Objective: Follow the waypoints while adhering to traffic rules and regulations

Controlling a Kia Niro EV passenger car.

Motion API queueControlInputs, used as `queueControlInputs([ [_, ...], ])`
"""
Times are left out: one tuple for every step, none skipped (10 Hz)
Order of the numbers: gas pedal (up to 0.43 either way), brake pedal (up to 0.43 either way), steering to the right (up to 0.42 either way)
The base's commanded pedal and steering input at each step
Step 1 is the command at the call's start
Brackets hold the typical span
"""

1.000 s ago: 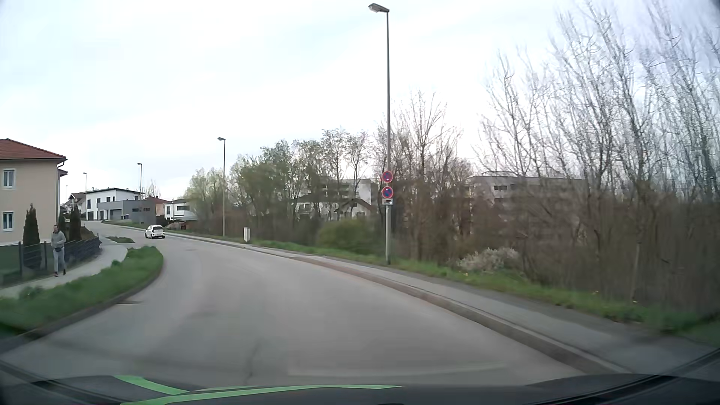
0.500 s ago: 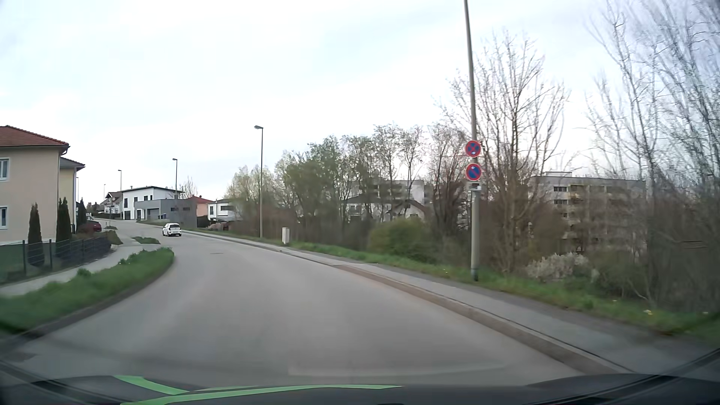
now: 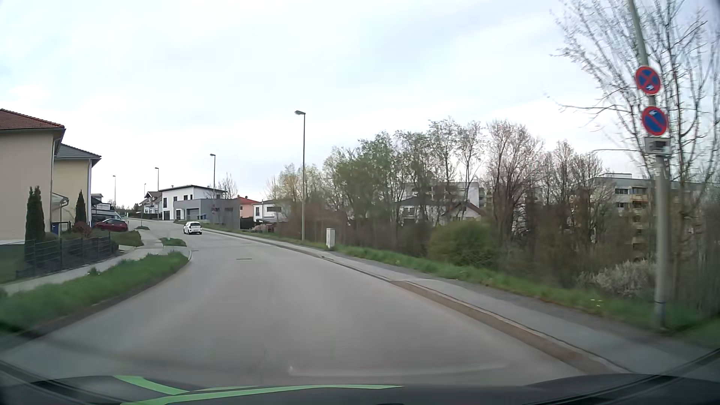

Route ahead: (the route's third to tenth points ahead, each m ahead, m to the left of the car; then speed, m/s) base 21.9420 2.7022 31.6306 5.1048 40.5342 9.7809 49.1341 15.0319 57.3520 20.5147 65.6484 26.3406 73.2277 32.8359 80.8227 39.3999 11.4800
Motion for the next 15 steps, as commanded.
queueControlInputs([
  [0.000, 0.000, -0.085],
  [0.000, 0.000, -0.081],
  [0.000, 0.000, -0.080],
  [0.000, 0.000, -0.079],
  [0.028, 0.000, -0.078],
  [0.039, 0.000, -0.076],
  [0.047, 0.000, -0.074],
  [0.059, 0.000, -0.071],
  [0.079, 0.000, -0.069],
  [0.087, 0.000, -0.066],
  [0.110, 0.000, -0.063],
  [0.118, 0.000, -0.061],
  [0.130, 0.000, -0.058],
  [0.138, 0.000, -0.054],
  [0.138, 0.000, -0.051],
])
